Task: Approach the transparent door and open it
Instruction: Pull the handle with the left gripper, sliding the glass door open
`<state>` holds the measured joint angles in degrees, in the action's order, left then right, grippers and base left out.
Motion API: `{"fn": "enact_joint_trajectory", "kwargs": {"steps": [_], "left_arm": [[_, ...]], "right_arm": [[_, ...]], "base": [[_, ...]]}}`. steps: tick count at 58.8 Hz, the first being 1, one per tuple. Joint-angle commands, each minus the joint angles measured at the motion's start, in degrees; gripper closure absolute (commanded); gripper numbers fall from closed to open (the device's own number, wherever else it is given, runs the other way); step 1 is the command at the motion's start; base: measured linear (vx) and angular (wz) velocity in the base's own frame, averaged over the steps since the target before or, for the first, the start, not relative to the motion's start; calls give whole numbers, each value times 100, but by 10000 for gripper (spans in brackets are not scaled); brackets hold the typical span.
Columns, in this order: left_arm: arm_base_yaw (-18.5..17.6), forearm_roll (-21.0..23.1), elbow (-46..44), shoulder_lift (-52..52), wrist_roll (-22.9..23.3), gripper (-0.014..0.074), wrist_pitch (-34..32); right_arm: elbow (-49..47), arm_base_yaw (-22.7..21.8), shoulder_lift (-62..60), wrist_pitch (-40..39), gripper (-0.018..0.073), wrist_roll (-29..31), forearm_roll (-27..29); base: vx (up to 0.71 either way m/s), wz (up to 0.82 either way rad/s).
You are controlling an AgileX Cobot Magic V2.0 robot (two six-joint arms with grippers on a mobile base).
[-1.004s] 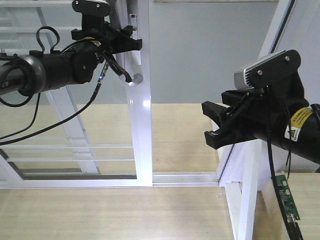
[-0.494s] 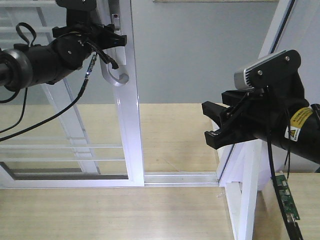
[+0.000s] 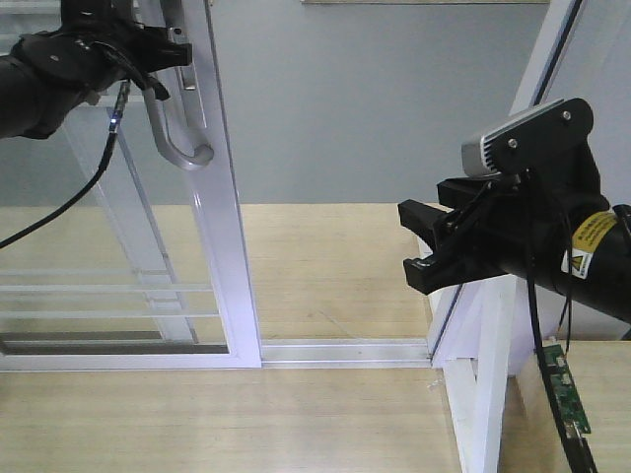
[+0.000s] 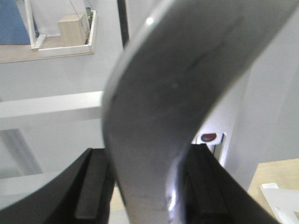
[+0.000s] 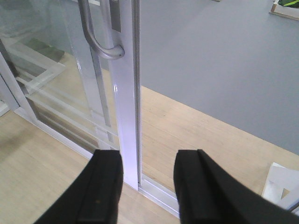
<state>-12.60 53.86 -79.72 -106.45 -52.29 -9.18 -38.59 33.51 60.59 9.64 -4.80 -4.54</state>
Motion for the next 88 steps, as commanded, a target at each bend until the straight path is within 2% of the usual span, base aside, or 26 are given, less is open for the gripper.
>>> {"fn": "enact_joint_trajectory", "kwargs": {"steps": [1,18,40,48,61,72,79,88], "left_arm": [[192,-30,-193,477,-5,177,-327],[726,-48,-193,720,-21,177,428],[1351,-631,-193,1070,-21,177,1581],[1673,-846,-193,1197,-21,177,2157],[2358,-848,-193,1386,-21,177,2918],[2804,-818,-193,1651,-21,177,3930],[2821,-775,-193,1868,56,177,4728],[2797,-767,-184,2122,378,177,6019]], "right_arm": [[-169,-29,-112,-432,201,51,-56],[-169,-29,-112,-432,201,51,-56],[-169,-29,-112,-432,201,51,-56],[-169,-29,-112,-432,201,51,-56],[-169,-29,-112,-432,201,51,-56],[-169,-29,-112,-432,201,51,-56],[-169,-29,-112,-459,201,51,-56],[-169,-29,-112,-343,201,25,-28]], "base": [[0,0],[0,0],[0,0],[0,0],[0,0],[0,0],[0,0],[0,0]]}}
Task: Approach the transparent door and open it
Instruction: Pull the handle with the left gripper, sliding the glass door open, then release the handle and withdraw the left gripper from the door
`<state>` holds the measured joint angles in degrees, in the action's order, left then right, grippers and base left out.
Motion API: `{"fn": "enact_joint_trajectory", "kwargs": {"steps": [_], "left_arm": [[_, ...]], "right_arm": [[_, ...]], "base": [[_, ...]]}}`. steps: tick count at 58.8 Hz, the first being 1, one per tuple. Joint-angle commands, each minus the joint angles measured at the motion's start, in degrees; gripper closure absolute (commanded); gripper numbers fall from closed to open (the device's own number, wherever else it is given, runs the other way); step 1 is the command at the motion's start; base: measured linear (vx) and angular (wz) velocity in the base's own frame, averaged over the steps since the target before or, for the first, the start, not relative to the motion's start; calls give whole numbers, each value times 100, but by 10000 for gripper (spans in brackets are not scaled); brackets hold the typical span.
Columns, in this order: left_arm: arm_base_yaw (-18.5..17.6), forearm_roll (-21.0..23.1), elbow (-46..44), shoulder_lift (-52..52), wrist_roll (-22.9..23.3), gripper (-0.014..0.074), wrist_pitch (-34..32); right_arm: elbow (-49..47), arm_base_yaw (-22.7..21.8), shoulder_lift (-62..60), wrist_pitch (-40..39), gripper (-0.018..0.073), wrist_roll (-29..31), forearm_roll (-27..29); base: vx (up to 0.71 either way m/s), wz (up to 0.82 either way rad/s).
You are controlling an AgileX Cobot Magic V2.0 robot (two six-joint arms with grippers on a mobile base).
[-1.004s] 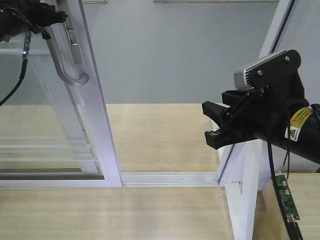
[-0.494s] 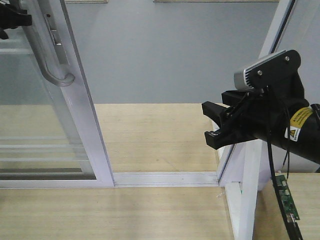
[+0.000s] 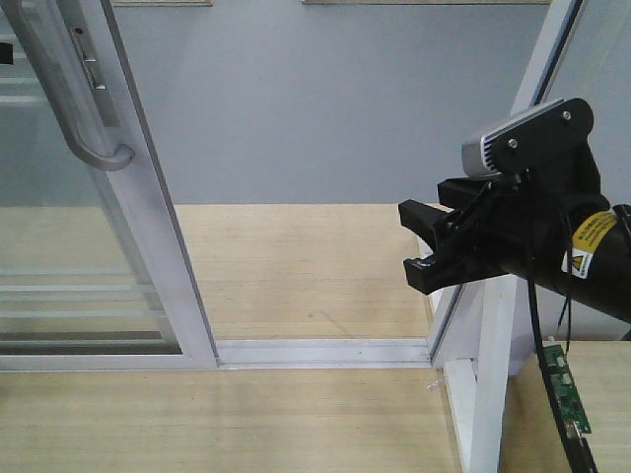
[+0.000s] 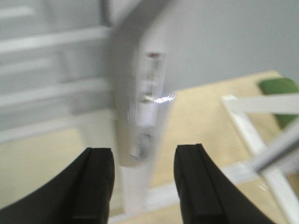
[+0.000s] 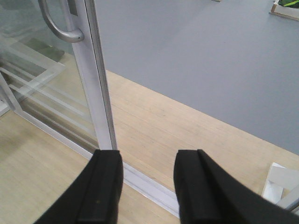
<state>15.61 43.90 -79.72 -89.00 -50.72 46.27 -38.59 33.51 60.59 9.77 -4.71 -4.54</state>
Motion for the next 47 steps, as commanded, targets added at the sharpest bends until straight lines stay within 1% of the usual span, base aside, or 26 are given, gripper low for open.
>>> {"fn": "enact_joint_trajectory", "kwargs": {"steps": [1,4,5,12,17,21,26,31,33,38,42,47], "left_arm": [[-25,241,-161,396,246,177,559],[-25,369,-17,506,257,177,678],[-25,472,114,560,244,177,686],[-25,1012,945,962,-61,177,664],[-25,1269,1654,1312,-367,177,503],[-38,1520,2210,1661,-486,177,286],[-219,1938,2885,2107,-525,177,-122],[-457,2315,3398,2511,-545,177,-188],[-508,2373,3561,2643,-545,177,-120],[-536,2341,3749,2898,-549,177,49],[-536,2188,3757,3045,-576,184,47],[-536,2119,3757,3173,-576,226,18]], "right_arm": [[-169,-29,-112,-350,201,17,-28],[-169,-29,-112,-309,201,22,-28],[-169,-29,-112,-295,201,22,-28],[-169,-11,-112,-278,201,16,-3],[-169,-11,-112,-278,201,16,-3],[-169,-11,-112,-278,201,16,-3],[-169,-11,-112,-278,201,16,-3],[-169,-11,-112,-278,201,16,-3],[-169,-11,-112,-278,201,16,-3],[-169,-11,-112,-278,201,16,-3],[-169,-11,-112,-278,201,16,-3],[-169,-12,-112,-278,201,22,-3]], "base": [[0,0],[0,0],[0,0],[0,0],[0,0],[0,0],[0,0],[0,0],[0,0],[0,0],[0,0],[0,0]]}}
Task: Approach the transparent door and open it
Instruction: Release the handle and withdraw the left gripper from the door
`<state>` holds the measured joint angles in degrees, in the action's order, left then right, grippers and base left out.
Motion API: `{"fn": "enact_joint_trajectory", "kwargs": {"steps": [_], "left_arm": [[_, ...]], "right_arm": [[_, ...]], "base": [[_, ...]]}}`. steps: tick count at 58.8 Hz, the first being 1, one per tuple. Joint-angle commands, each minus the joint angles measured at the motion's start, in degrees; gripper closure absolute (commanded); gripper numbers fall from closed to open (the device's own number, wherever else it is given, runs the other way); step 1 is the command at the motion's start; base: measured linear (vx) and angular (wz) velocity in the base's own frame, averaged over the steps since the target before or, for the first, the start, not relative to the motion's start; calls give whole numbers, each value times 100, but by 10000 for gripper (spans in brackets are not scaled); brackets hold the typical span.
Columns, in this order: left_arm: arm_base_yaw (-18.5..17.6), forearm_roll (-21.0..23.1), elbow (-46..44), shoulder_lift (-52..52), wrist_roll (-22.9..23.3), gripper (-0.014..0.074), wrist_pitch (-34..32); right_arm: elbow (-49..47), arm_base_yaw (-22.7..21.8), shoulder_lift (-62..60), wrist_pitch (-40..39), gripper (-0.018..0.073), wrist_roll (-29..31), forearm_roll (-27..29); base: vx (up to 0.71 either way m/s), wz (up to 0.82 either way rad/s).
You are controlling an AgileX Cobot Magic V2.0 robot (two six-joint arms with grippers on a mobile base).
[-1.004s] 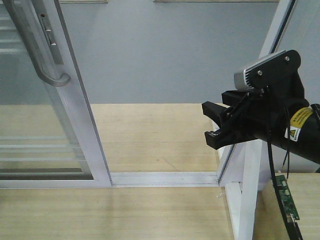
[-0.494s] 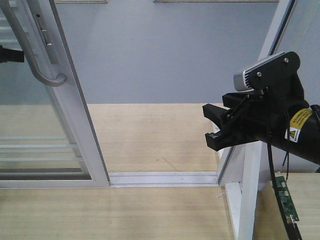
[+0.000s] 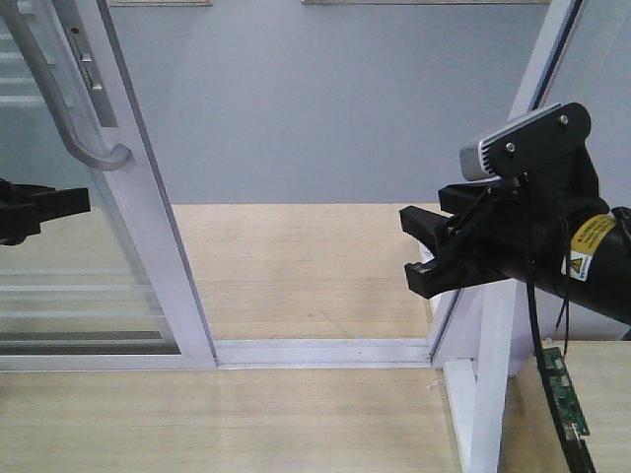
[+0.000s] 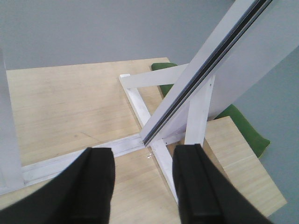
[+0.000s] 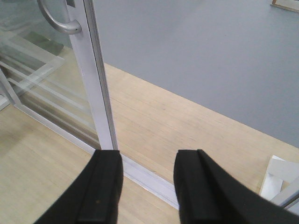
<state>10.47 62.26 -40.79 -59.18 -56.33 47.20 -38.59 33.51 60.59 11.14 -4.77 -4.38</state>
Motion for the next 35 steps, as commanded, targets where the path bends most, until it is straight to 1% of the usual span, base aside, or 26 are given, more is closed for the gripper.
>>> {"fn": "enact_joint_trajectory", "kwargs": {"steps": [1,11,16,20,22,26,28,30,32,34,35], "left_arm": [[-22,288,-137,205,-15,240,-104],[-22,324,-137,354,-15,389,-307],[-22,484,-89,354,-10,505,-360],[-22,330,-89,493,-10,607,-375],[-22,256,-89,629,-13,606,-430],[-22,-44,-89,922,4,605,-881],[-22,-246,-89,1095,91,605,-1139],[-22,-514,-89,1314,304,605,-1394],[-22,-846,-69,1463,629,603,-1640],[-22,-1179,-7,1664,1042,603,-1918],[-22,-1377,58,1793,1322,603,-2100]], "right_arm": [[-169,-12,-112,-415,201,28,-20],[-169,-12,-112,-415,201,28,-20],[-169,-12,-112,-415,201,28,-20],[-169,-12,-112,-408,201,28,-20],[-169,-12,-112,-408,201,28,-20],[-169,-12,-112,-414,201,28,-25],[-169,-12,-112,-414,201,28,-25],[-169,-12,-112,-414,201,28,-25],[-169,-12,-112,-414,201,28,-25],[-169,-12,-112,-419,201,28,-24],[-169,-12,-112,-419,201,28,-24]], "base": [[0,0],[0,0],[0,0],[0,0],[0,0],[0,0],[0,0],[0,0],[0,0],[0,0],[0,0]]}}
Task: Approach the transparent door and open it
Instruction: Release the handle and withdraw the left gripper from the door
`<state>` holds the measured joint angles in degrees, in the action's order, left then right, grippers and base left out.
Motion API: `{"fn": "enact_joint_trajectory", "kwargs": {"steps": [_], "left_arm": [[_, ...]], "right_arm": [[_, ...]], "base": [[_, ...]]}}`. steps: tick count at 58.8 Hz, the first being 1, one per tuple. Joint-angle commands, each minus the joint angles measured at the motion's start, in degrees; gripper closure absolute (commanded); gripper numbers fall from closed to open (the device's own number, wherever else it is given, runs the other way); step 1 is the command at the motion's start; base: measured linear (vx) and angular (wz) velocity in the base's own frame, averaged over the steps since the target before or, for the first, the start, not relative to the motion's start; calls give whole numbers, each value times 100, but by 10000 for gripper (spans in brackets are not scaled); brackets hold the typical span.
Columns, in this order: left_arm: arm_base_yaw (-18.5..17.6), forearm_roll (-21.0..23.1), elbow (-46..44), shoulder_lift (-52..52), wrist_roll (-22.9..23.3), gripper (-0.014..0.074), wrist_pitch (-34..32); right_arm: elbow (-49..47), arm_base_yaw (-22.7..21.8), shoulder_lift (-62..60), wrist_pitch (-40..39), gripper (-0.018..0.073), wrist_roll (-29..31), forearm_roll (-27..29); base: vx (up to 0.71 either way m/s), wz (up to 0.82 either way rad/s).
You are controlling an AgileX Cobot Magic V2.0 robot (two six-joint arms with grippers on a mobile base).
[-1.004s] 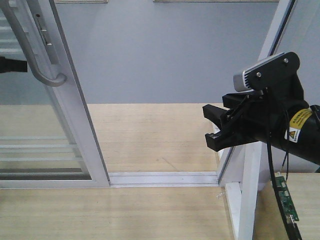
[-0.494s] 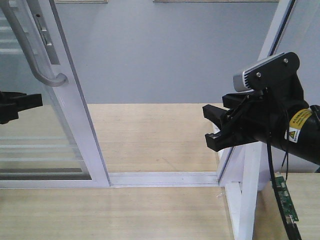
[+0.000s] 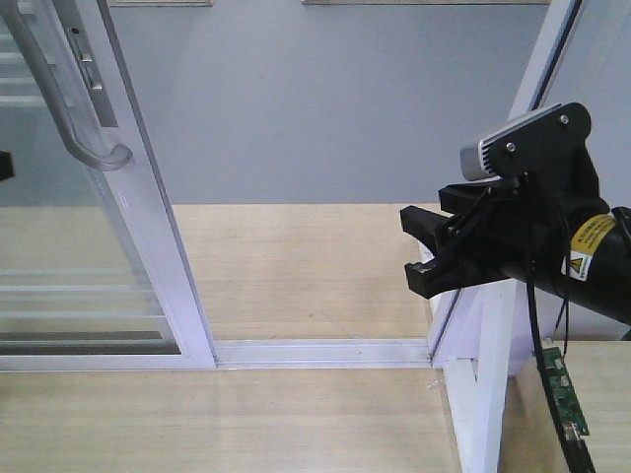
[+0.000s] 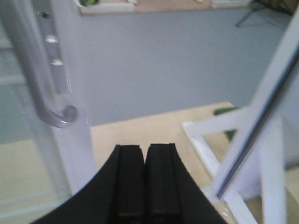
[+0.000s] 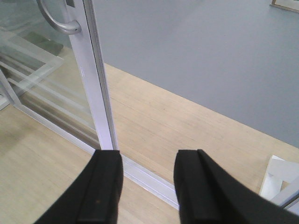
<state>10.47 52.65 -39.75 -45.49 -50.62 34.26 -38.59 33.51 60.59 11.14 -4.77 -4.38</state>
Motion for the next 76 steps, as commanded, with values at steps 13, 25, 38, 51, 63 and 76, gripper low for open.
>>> {"fn": "enact_joint_trajectory", "kwargs": {"steps": [13,25,38,51,63,76], "left_arm": [[-131,-3244,1313,2055,3771,603,-2142],[-652,-4567,2240,3078,4522,603,-2216],[-955,-4560,3261,3635,4599,603,-3581],[-955,-4923,4334,4681,4674,603,-4207],[-1125,-5435,4317,4693,4673,603,-3547],[-1109,-4964,4307,4685,4698,603,-3638]], "right_arm": [[-169,-12,-112,-412,201,28,-24],[-169,-12,-112,-412,201,28,-24],[-169,-12,-112,-412,202,28,-24],[-169,-12,-112,-412,202,28,-24],[-169,-12,-112,-396,202,28,-24],[-169,-12,-112,-366,202,28,-24]], "base": [[0,0],[0,0],[0,0],[0,0],[0,0],[0,0]]}}
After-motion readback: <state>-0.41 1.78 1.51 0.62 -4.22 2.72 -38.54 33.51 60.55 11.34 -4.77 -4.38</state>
